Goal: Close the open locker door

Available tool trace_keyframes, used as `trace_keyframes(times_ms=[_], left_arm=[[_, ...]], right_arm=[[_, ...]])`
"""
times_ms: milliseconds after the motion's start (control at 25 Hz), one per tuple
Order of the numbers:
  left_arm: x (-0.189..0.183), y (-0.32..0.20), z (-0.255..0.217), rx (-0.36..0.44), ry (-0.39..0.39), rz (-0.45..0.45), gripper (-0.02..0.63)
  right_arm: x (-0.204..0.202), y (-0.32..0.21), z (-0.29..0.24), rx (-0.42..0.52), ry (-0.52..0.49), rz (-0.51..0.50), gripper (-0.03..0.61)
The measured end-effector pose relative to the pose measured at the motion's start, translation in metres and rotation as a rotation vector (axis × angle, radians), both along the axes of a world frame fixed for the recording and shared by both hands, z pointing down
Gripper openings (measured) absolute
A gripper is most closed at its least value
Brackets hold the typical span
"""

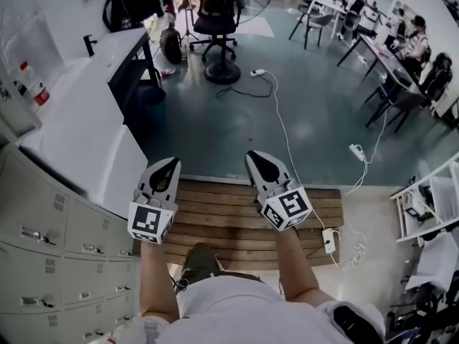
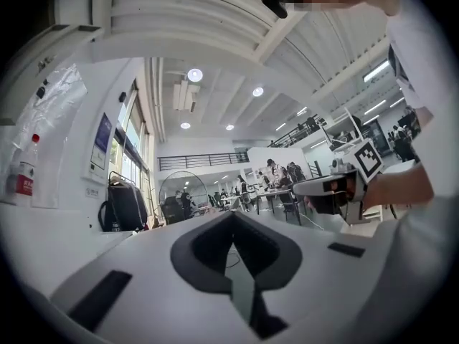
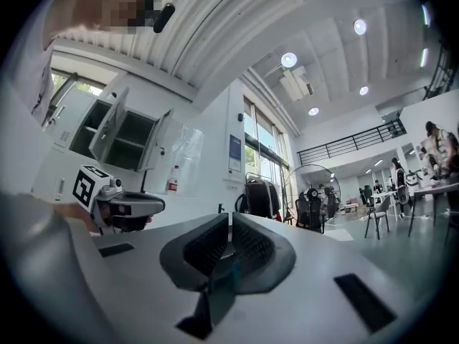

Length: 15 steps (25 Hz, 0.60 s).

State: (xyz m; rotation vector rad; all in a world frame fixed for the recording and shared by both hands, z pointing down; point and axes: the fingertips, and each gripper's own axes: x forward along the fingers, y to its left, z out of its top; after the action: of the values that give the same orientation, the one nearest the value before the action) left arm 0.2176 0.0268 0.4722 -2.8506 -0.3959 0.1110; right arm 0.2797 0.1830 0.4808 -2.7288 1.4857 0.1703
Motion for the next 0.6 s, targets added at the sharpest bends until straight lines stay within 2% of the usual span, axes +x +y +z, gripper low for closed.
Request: trace_keyframes(times_ms=[120,240,360,600], left_arm=[[0.041,-0.028,-0.022,0.01,-0.003,0.028,0.003],[0.066,-0.06,-0.046,-0.004,0.001,0.017,0.003],[0.077,-0.084,-0.067,-0.019,0.008,-0.013,0.003],[0.077,-0.106,-0.077,0.004,-0.009,-0.075,0.003]], right_arm=[[0.039,-0.036,-0.022,0.014,-0.02,-0.006,0.025],[0.062,-0.071,-0.05,0.017,0.003,-0.031,0.025],[0.074,-0.095,-0.074,0.03,0.022,-0.059,0.025],[0.088,-0.123,-0.084,0.043,-0.014,-0.124,0.025]])
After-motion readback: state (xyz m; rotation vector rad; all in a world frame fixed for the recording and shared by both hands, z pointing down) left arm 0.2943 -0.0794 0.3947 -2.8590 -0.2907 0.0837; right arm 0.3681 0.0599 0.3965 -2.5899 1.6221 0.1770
